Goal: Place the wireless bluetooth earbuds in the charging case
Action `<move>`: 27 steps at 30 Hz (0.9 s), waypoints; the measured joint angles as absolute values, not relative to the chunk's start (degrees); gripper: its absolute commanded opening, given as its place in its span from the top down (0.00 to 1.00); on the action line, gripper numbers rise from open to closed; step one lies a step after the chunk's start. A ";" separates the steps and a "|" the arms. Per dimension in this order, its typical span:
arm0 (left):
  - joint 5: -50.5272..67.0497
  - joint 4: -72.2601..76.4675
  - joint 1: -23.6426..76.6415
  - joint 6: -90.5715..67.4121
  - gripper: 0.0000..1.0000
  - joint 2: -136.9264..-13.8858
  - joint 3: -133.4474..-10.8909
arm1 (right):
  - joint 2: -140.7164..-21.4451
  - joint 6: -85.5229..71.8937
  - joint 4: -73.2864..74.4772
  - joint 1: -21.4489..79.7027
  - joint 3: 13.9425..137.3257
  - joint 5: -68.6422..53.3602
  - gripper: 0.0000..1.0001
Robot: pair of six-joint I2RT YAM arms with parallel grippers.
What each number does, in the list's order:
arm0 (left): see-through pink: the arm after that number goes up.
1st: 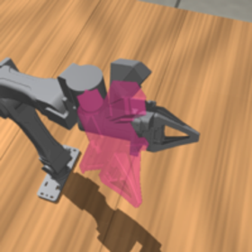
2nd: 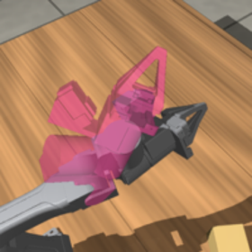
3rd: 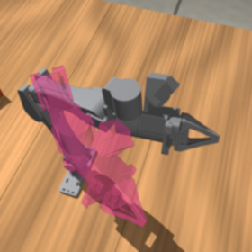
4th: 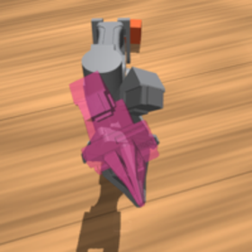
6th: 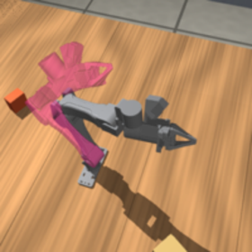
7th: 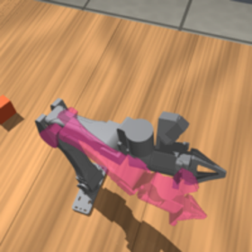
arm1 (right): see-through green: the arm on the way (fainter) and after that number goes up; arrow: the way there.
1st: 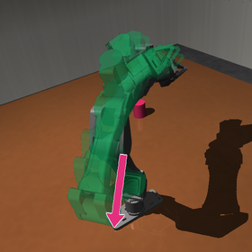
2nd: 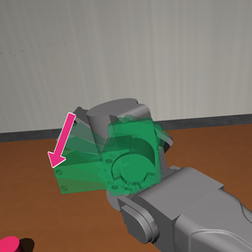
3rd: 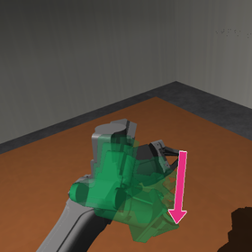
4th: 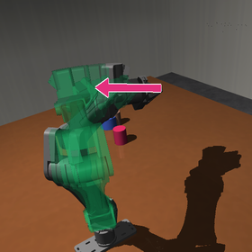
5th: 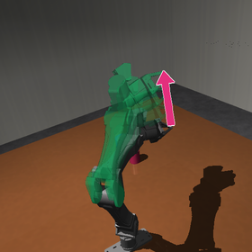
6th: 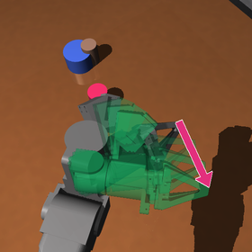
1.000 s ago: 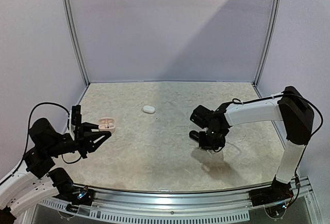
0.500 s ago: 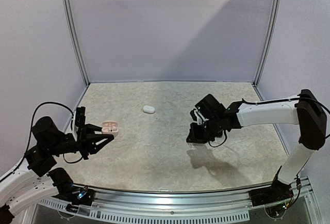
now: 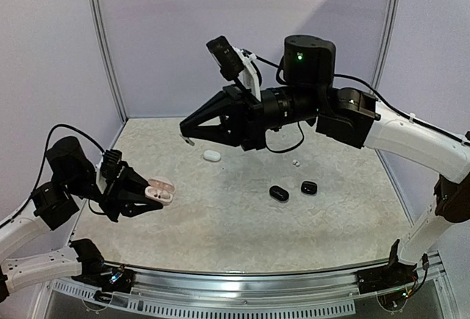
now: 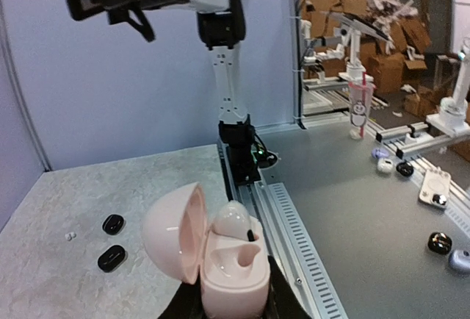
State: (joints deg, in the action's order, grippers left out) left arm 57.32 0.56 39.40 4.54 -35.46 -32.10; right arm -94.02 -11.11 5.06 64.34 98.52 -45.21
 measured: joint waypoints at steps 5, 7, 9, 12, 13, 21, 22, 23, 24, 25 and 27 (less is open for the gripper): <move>61.69 -4.73 42.04 11.27 1.00 -38.83 -37.26 | -99.88 -3.40 7.77 67.33 107.50 -52.77 1.00; 62.43 -6.09 43.46 13.30 1.00 -40.10 -38.59 | -102.59 -0.05 9.80 68.38 110.52 -54.17 1.00; 62.67 -6.83 44.77 14.61 1.00 -41.19 -39.46 | -103.98 2.15 10.46 69.17 111.20 -54.70 1.00; 62.59 -6.72 46.30 15.46 1.00 -42.89 -40.32 | -105.01 4.54 10.96 70.22 111.15 -54.72 1.00; 62.57 -6.55 46.54 15.44 1.00 -43.33 -40.40 | -105.10 5.04 10.94 70.54 111.15 -54.65 1.00; 61.08 -3.60 47.03 13.87 1.00 -45.78 -40.99 | -105.14 6.59 10.09 72.42 110.87 -54.70 1.00; 61.06 -3.22 47.03 13.67 1.00 -45.76 -41.23 | -105.14 6.57 9.80 72.51 110.52 -54.70 1.00; 61.06 -2.79 47.05 13.52 1.00 -45.74 -41.43 | -105.14 6.52 9.65 72.64 110.10 -54.70 1.00; 61.04 -2.44 47.07 13.45 1.00 -45.71 -41.58 | -105.14 6.50 9.52 72.66 109.65 -54.70 1.00; 61.01 -2.33 47.09 13.45 1.00 -45.67 -41.69 | -105.14 6.42 9.30 72.69 109.14 -54.68 1.00; 60.88 -2.26 47.11 13.72 1.00 -45.50 -41.76 | -105.14 6.13 8.60 72.69 107.96 -54.63 1.00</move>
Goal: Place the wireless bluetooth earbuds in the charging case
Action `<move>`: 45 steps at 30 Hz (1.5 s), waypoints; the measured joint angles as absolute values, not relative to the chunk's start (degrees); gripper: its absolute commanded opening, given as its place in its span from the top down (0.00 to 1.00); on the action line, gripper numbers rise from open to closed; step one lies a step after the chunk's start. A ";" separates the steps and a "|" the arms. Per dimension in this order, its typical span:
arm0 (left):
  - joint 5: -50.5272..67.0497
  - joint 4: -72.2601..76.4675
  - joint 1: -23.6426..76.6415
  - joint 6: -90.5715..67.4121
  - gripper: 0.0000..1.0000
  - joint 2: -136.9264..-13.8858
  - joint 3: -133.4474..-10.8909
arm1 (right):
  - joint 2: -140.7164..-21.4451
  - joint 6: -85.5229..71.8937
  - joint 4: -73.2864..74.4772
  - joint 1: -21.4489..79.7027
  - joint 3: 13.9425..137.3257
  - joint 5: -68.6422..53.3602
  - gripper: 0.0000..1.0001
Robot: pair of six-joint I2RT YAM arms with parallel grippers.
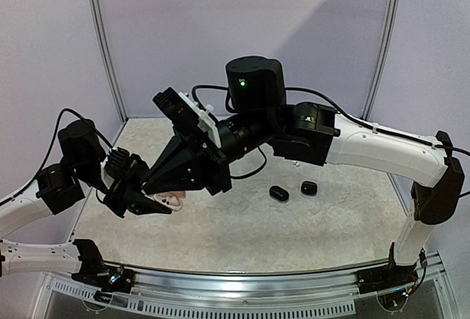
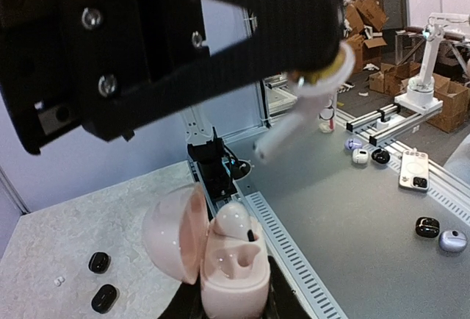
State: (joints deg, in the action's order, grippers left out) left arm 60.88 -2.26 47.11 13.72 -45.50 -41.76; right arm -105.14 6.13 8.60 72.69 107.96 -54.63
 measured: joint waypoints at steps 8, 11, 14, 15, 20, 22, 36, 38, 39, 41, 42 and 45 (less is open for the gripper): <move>59.94 -3.75 47.46 17.96 1.00 -44.05 -42.28 | -105.14 5.19 7.22 72.69 105.89 -54.00 1.00; 59.40 -4.40 47.75 19.62 1.00 -43.48 -42.30 | -105.16 5.19 7.22 72.71 105.84 -53.32 1.00; 58.67 -5.04 48.14 21.02 1.00 -43.31 -42.41 | -105.14 5.21 7.25 72.71 105.67 -52.51 1.00; 58.17 -5.28 48.34 21.43 1.00 -43.20 -42.41 | -105.14 5.21 7.25 72.71 105.65 -52.27 1.00; 54.28 -5.54 49.76 23.88 1.00 -42.02 -42.41 | -105.14 5.28 7.22 72.79 105.60 -50.61 1.00; 52.82 -5.54 50.15 24.38 1.00 -41.54 -42.41 | -105.10 5.50 7.22 73.03 105.36 -49.34 1.00; 31.86 2.02 54.13 26.87 1.00 -36.29 -36.60 | -98.10 3.05 -3.49 75.00 97.86 -35.57 1.00; 30.06 3.42 54.85 28.51 1.00 -35.46 -35.24 | -96.92 3.01 -4.71 75.11 97.65 -34.41 1.00; 29.26 4.01 55.22 29.43 1.00 -35.09 -34.70 | -96.25 3.05 -5.32 75.11 97.32 -34.04 1.00; 28.75 4.51 55.75 30.98 1.00 -34.70 -34.13 | -95.09 3.25 -5.76 75.11 96.68 -33.74 1.00; 28.69 4.82 55.90 31.62 1.00 -34.61 -33.98 | -94.56 3.57 -5.67 75.11 96.55 -33.78 1.00; 29.06 5.17 56.01 32.29 1.00 -34.46 -33.95 | -93.78 5.26 -4.21 75.11 96.62 -34.37 1.00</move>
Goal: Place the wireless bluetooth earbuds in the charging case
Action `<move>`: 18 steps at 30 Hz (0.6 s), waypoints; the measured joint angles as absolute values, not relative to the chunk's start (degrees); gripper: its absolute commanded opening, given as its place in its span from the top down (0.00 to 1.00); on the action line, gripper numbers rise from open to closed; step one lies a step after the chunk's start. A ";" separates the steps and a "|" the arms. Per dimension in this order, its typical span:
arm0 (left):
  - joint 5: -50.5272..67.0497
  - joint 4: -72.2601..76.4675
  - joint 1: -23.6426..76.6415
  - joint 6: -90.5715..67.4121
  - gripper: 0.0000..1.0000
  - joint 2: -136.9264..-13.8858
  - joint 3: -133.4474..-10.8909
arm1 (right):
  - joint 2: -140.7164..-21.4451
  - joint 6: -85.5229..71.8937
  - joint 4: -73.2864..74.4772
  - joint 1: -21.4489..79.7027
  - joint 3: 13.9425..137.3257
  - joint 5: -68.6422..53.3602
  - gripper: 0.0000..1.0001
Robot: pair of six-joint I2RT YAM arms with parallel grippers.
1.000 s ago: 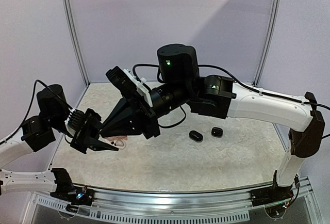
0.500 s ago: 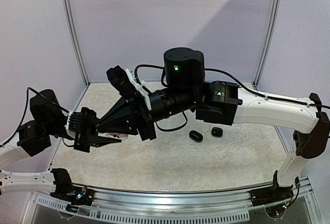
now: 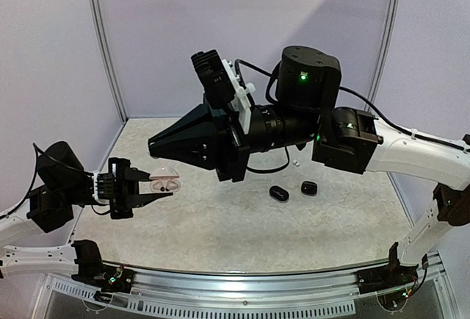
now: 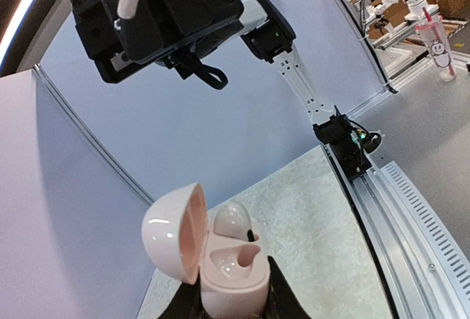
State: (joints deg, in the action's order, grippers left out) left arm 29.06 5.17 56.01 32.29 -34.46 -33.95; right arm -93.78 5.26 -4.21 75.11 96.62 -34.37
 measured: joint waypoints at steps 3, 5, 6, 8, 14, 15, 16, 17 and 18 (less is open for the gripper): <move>30.57 4.69 56.03 30.65 1.00 -34.81 -34.26 | -93.69 7.11 -0.58 75.13 97.27 -35.73 1.00; 33.06 3.73 56.07 27.83 1.00 -35.70 -35.29 | -94.24 8.25 2.83 75.13 98.89 -37.32 1.00; 34.33 3.57 56.10 26.00 1.00 -36.18 -35.75 | -94.91 8.80 4.73 75.11 100.47 -38.26 1.00; 36.60 3.51 56.14 22.44 1.00 -36.91 -36.25 | -97.10 9.76 7.94 75.13 104.79 -40.49 1.00; 41.15 3.46 56.16 15.81 1.00 -38.61 -36.88 | -102.39 9.80 10.83 74.85 110.02 -46.44 1.00; 41.67 3.42 56.16 15.07 1.00 -38.98 -37.17 | -103.00 8.91 10.00 74.83 109.38 -47.37 1.00; 42.06 3.44 56.16 14.46 1.00 -39.27 -37.52 | -103.39 8.01 9.67 74.74 108.86 -47.94 1.00; 42.33 3.46 56.16 13.89 1.00 -39.42 -37.82 | -103.70 7.42 9.39 74.72 108.42 -48.38 1.00; 42.68 3.46 56.16 13.30 1.00 -39.57 -38.26 | -103.90 6.46 8.95 74.63 107.87 -48.58 1.00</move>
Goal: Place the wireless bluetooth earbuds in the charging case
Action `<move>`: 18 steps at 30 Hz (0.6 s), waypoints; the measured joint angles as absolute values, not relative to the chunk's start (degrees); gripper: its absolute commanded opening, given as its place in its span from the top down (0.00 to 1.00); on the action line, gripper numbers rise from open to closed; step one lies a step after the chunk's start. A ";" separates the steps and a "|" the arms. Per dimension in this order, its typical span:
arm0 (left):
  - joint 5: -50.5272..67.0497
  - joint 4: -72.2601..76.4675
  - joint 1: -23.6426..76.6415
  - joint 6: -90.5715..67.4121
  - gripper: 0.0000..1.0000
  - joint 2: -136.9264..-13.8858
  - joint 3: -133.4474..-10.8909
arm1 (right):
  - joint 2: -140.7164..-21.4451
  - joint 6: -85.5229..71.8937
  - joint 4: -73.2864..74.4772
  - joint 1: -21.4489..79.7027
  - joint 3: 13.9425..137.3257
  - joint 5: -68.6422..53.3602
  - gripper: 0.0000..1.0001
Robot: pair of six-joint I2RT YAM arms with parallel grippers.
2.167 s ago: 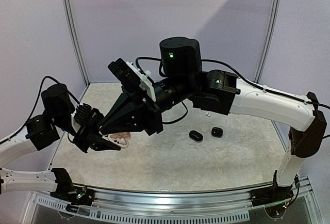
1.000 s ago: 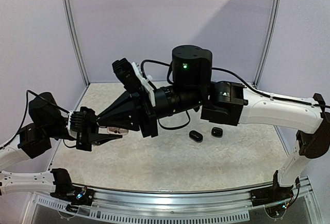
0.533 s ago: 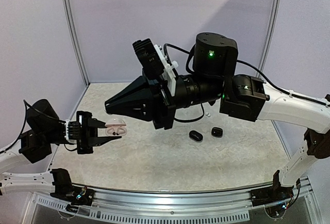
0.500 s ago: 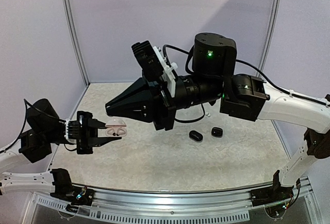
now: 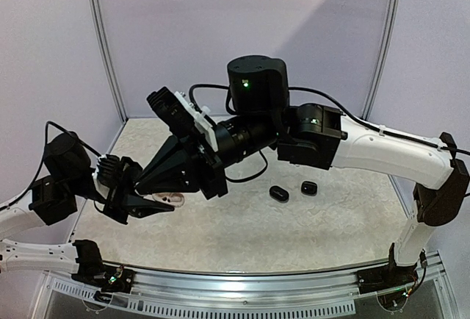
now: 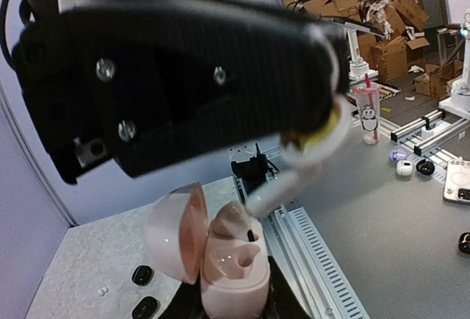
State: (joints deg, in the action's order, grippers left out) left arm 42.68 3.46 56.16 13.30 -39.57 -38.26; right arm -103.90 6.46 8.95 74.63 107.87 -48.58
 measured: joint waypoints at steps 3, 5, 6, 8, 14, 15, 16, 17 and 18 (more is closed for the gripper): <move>43.42 3.62 56.16 12.29 1.00 -39.72 -39.35 | -103.94 3.84 6.35 74.56 105.86 -48.69 1.00; 44.12 3.25 56.16 11.97 1.00 -39.75 -39.59 | -103.92 1.54 3.51 74.56 104.47 -48.73 1.00; 44.25 3.14 56.16 11.90 1.00 -39.81 -39.59 | -103.88 0.64 2.50 74.56 103.94 -48.73 1.00; 43.90 2.50 56.16 11.90 1.00 -39.94 -39.59 | -103.70 -0.86 0.93 74.56 102.83 -48.36 1.00; 39.18 -2.57 55.40 12.34 1.00 -40.03 -39.48 | -102.94 -3.90 0.34 73.91 101.16 -44.97 1.00; 38.09 -3.18 54.96 12.29 1.00 -39.94 -39.18 | -102.45 -4.69 0.10 73.65 100.79 -44.38 1.00; 37.32 -3.60 54.59 12.19 1.00 -39.83 -38.87 | -101.82 -5.61 -0.23 73.21 100.20 -43.83 1.00; 36.36 -4.05 54.11 12.03 1.00 -39.64 -38.39 | -100.92 -6.55 -0.58 72.66 99.42 -43.27 1.00; 35.48 -4.51 53.69 11.86 1.00 -39.51 -38.00 | -100.05 -7.27 -0.60 72.20 98.65 -42.37 1.00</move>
